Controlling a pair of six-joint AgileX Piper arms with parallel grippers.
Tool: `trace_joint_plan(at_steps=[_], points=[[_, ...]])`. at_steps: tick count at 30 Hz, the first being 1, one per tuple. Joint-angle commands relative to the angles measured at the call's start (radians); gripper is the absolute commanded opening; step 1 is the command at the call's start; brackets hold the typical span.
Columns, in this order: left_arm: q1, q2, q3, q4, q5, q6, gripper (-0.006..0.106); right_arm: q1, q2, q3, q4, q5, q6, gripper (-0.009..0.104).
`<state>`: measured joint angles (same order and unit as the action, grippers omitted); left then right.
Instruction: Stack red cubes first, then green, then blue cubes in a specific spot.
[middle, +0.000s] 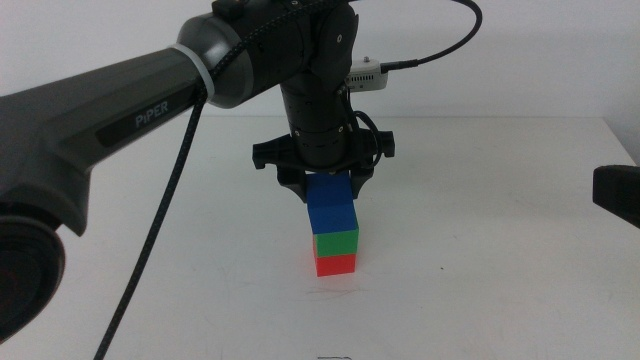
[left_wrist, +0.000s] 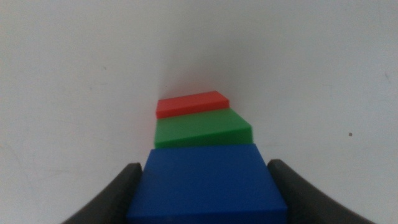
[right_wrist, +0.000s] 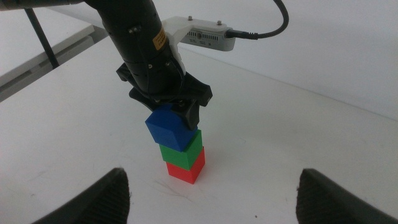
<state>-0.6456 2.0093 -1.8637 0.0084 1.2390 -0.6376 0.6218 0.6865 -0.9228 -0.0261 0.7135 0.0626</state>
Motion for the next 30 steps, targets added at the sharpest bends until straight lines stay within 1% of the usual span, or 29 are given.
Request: trace_joint_plan(at_steps=[1,2,3,5,6,9,15,21,30], points=[[-0.004,-0.055,-0.031,-0.021,-0.007,-0.01,0.027,-0.006,-0.001,-0.024,-0.012,-0.073,-0.01,0.088],[-0.004,-0.055,-0.031,-0.023,-0.012,-0.01,0.028,-0.006,-0.001,-0.024,-0.012,-0.073,-0.01,0.088],[-0.004,-0.055,-0.031,-0.029,-0.023,-0.006,0.034,-0.006,-0.001,-0.024,-0.012,-0.073,-0.01,0.088],[-0.004,-0.055,-0.031,-0.029,-0.025,-0.006,0.038,-0.006,-0.001,-0.024,-0.012,-0.073,-0.01,0.088],[-0.004,-0.055,-0.031,0.002,-0.025,-0.004,0.044,-0.006,-0.001,-0.024,-0.012,-0.073,-0.01,0.088],[-0.004,-0.055,-0.031,0.031,-0.025,-0.004,0.046,-0.006,-0.001,-0.024,-0.012,-0.073,-0.01,0.088],[-0.004,-0.055,-0.031,0.057,-0.034,-0.004,0.051,-0.006,-0.001,-0.024,-0.012,-0.073,-0.01,0.088],[-0.004,-0.055,-0.031,0.058,-0.061,0.0,0.056,-0.006,-0.001,-0.024,-0.012,-0.073,-0.01,0.088],[-0.004,-0.055,-0.031,0.057,-0.079,0.022,0.069,-0.006,-0.001,-0.024,-0.012,-0.073,-0.01,0.088]])
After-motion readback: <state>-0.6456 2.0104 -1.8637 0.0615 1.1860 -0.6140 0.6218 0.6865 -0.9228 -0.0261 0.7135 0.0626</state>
